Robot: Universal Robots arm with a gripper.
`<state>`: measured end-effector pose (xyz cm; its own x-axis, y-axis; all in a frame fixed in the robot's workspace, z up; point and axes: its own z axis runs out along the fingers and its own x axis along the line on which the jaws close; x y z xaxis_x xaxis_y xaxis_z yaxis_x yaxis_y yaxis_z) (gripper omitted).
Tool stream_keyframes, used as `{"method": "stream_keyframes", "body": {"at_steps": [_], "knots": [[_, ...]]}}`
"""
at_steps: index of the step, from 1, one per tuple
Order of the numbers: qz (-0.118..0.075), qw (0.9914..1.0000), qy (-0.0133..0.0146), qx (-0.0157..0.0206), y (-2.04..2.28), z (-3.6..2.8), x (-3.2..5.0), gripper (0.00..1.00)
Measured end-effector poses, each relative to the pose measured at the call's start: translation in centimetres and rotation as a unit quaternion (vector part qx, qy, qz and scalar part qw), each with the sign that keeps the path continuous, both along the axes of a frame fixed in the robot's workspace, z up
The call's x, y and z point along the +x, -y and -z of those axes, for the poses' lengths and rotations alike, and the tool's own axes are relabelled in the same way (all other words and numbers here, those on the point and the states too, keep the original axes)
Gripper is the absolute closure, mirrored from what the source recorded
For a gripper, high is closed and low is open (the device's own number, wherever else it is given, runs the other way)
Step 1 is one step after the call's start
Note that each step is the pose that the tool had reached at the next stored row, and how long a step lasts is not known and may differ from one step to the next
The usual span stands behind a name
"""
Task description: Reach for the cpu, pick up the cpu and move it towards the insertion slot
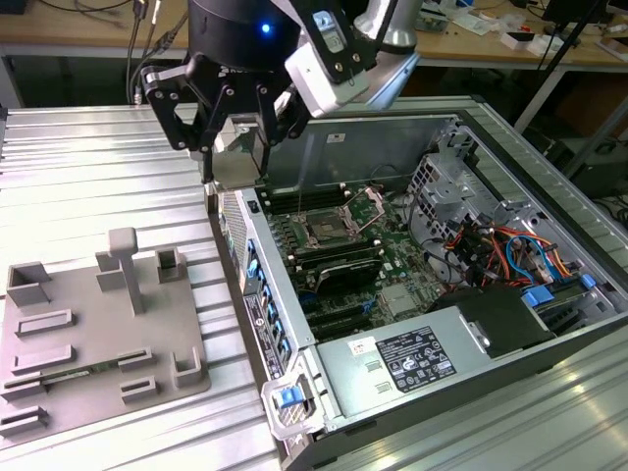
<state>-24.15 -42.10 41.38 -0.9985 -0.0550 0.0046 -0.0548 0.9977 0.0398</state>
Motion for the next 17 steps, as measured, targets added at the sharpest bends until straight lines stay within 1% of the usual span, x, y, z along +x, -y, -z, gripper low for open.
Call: {"method": "stream_keyframes", "body": {"at_steps": [11,17], "knots": [[0.000,1.00000,0.0000,0.0000,-0.04,0.07,2.52,0.45],[0.000,1.00000,0.0000,0.0000,-0.04,0.07,2.64,0.45]]}}
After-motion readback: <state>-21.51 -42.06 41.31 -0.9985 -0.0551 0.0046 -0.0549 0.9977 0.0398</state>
